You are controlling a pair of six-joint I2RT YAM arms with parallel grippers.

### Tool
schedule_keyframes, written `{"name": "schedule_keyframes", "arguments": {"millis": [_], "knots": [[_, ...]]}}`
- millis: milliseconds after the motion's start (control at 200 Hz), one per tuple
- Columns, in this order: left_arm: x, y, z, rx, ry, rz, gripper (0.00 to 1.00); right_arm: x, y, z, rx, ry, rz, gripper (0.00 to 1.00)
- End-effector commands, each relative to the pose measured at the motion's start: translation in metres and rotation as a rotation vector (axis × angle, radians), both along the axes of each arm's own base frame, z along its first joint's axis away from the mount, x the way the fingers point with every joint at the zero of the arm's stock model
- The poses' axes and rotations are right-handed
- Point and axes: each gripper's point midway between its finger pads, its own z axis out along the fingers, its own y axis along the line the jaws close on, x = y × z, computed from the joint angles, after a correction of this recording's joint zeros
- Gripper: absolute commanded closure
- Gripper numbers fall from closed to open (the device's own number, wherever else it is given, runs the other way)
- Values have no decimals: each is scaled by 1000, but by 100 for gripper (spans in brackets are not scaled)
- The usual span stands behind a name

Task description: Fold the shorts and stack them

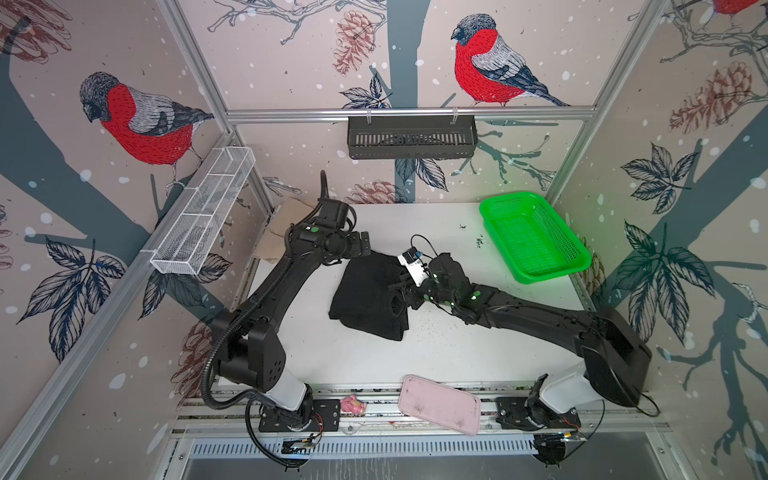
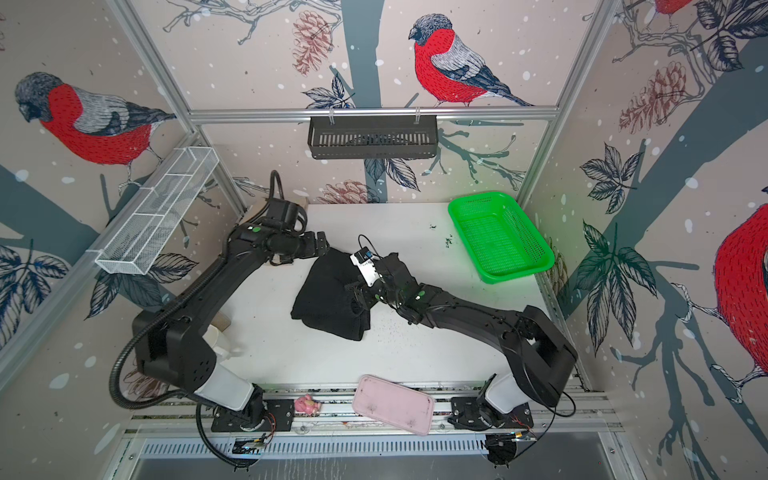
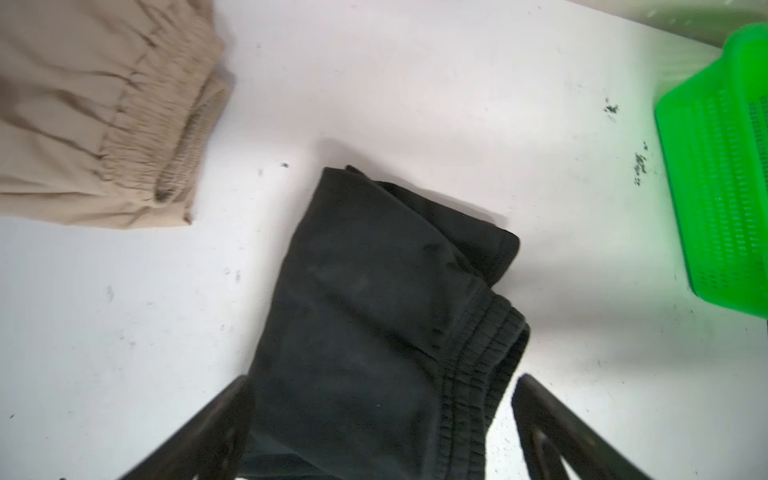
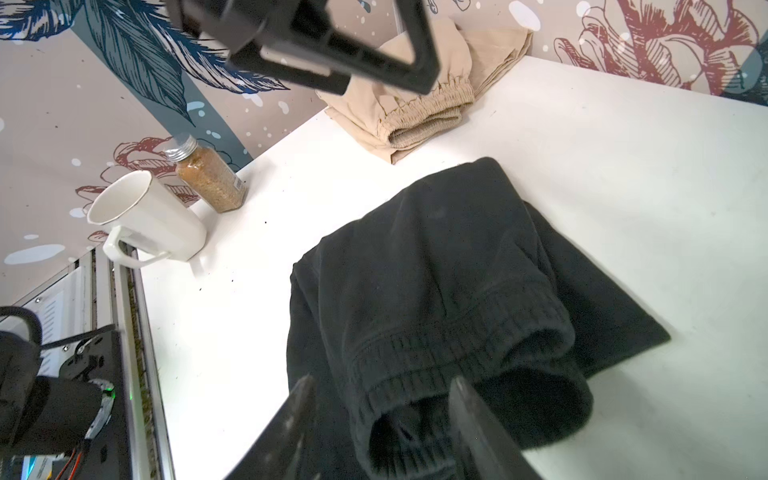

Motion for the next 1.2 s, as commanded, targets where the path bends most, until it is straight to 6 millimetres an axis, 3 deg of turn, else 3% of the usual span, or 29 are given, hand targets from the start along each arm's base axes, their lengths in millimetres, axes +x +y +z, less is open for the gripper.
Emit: {"name": "schedule_keyframes", "arguments": {"millis": [0, 85, 145, 220, 310, 480, 720, 845, 965, 1055, 1146, 1171, 1196], "knots": [[-2, 13, -5, -47, -53, 58, 4, 7, 17, -9, -30, 28, 24, 58], [-11, 23, -23, -81, -55, 104, 16, 11, 27, -32, -76, 63, 35, 64], [-16, 21, -33, -154, -55, 106, 38, 8, 29, -52, -103, 98, 47, 74], [-24, 10, -43, -230, -61, 59, 77, 2, 25, -82, -156, 149, 47, 87], [-36, -7, -59, -338, -51, 19, 96, -5, 11, -112, -217, 194, 22, 88], [-70, -7, -124, -313, 89, 35, 100, -13, -10, -147, -276, 265, -25, 92], [-97, 10, -171, -225, 183, 79, 100, -4, -43, -176, -312, 326, -112, 93], [-103, 7, -177, -229, 203, 59, 100, 5, -48, -167, -291, 326, -120, 91], [-89, 12, -144, -194, 129, 58, 100, 15, -46, -127, -247, 253, -131, 83], [-75, 18, -106, -159, 39, 62, 65, 24, -46, -95, -218, 197, -152, 80], [-66, 27, -79, -105, -16, 77, 15, 33, -45, -71, -198, 158, -179, 67], [-64, 30, -73, -86, -28, 81, 4, 35, -44, -66, -195, 152, -183, 63], [-61, 34, -69, -66, -40, 92, 2, 39, -42, -61, -191, 143, -186, 59]]}}
